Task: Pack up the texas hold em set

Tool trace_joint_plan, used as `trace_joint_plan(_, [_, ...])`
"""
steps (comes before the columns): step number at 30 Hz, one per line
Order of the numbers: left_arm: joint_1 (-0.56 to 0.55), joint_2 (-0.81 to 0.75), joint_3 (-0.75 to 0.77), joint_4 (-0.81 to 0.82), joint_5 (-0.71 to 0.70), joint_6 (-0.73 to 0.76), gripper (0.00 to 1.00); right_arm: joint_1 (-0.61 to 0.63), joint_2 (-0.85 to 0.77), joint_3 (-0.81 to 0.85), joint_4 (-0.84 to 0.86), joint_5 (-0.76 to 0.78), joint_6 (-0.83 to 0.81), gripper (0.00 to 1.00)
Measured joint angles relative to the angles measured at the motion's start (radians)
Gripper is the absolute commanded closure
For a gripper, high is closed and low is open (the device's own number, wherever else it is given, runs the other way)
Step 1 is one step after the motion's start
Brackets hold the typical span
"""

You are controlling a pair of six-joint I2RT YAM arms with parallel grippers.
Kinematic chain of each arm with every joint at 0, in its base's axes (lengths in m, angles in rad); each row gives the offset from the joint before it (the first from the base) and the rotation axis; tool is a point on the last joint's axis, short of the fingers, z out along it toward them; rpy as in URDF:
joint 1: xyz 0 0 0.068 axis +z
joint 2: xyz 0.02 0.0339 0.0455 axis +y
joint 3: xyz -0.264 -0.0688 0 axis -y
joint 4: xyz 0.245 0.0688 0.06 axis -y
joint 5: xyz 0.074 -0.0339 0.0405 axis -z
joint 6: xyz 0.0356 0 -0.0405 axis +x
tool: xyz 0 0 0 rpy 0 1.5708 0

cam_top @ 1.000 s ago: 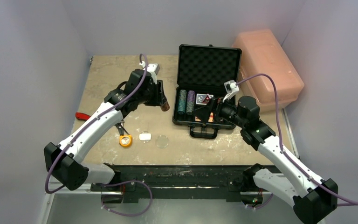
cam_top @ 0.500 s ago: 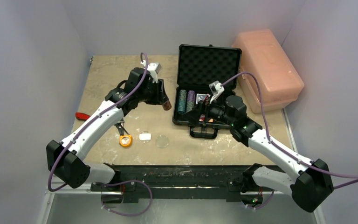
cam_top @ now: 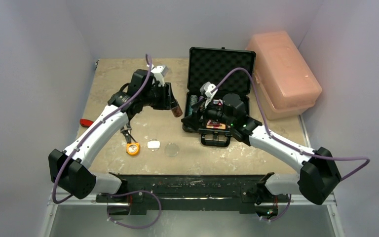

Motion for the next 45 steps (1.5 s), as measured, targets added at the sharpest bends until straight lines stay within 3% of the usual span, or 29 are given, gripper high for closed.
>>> trace_joint_plan(18, [0.013, 0.000, 0.000, 0.030, 0.076, 0.000, 1.00, 0.083, 0.149, 0.035, 0.134, 0.070, -0.095, 0.32])
trace_joint_plan(45, [0.013, 0.000, 0.000, 0.053, 0.120, 0.001, 1.00, 0.091, 0.226, 0.085, 0.144, 0.213, -0.118, 0.41])
